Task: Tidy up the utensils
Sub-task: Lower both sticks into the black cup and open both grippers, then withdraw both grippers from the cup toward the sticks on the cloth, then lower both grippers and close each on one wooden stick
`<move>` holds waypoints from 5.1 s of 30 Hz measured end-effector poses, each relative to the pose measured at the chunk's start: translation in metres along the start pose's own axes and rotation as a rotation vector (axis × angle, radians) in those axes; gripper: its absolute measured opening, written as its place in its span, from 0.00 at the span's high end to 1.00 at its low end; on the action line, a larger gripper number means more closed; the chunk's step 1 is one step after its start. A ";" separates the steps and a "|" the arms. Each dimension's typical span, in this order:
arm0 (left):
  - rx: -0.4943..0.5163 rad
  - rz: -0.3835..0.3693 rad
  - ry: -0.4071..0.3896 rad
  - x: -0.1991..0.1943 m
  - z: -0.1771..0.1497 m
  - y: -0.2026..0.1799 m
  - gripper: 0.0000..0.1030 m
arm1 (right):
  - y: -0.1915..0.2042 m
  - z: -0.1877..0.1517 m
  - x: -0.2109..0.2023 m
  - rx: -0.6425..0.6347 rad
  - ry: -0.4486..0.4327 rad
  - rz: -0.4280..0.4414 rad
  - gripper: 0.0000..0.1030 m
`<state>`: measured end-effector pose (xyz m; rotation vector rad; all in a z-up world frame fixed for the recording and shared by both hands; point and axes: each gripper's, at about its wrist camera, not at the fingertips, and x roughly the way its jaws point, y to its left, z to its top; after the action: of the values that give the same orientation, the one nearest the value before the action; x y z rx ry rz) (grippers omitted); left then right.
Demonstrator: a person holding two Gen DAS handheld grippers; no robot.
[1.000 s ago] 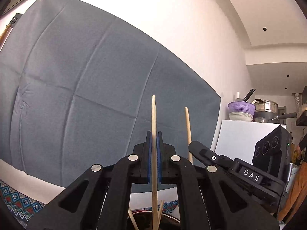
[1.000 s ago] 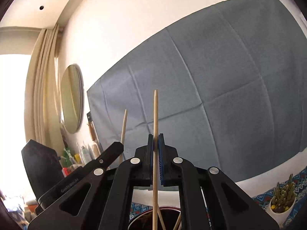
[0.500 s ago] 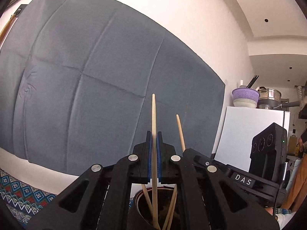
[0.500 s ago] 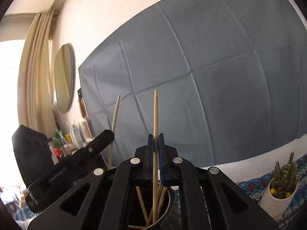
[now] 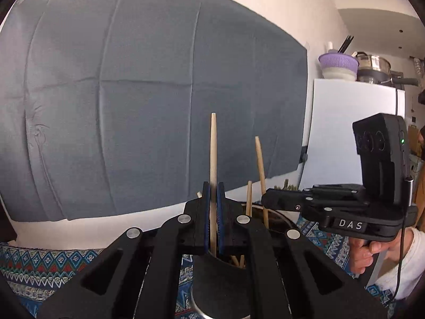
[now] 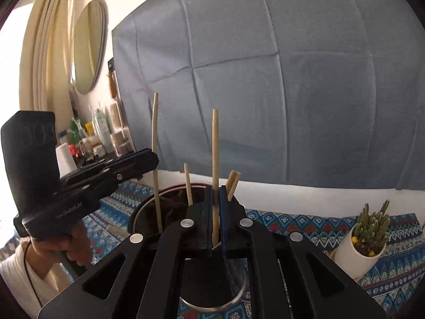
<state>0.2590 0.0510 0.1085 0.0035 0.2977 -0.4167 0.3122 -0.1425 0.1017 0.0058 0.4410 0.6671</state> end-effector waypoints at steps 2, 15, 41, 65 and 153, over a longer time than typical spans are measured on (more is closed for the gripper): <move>0.045 0.027 0.085 0.007 0.001 -0.003 0.95 | 0.003 0.000 0.002 -0.012 0.057 -0.084 0.95; 0.080 0.070 0.426 0.024 0.023 -0.002 0.93 | 0.011 0.028 0.022 -0.023 0.370 -0.105 0.92; 0.008 0.246 0.369 -0.054 -0.016 -0.010 0.06 | 0.022 0.003 -0.073 -0.011 0.229 -0.138 0.08; -0.163 0.194 0.833 -0.012 -0.130 -0.053 0.06 | -0.002 -0.149 -0.031 0.182 0.764 -0.176 0.08; -0.108 0.270 0.650 -0.055 -0.170 -0.080 0.04 | 0.033 -0.182 -0.080 -0.011 0.539 -0.170 0.06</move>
<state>0.1307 0.0106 -0.0334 0.0734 0.9486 -0.1187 0.1649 -0.1888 -0.0275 -0.2247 0.9452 0.4970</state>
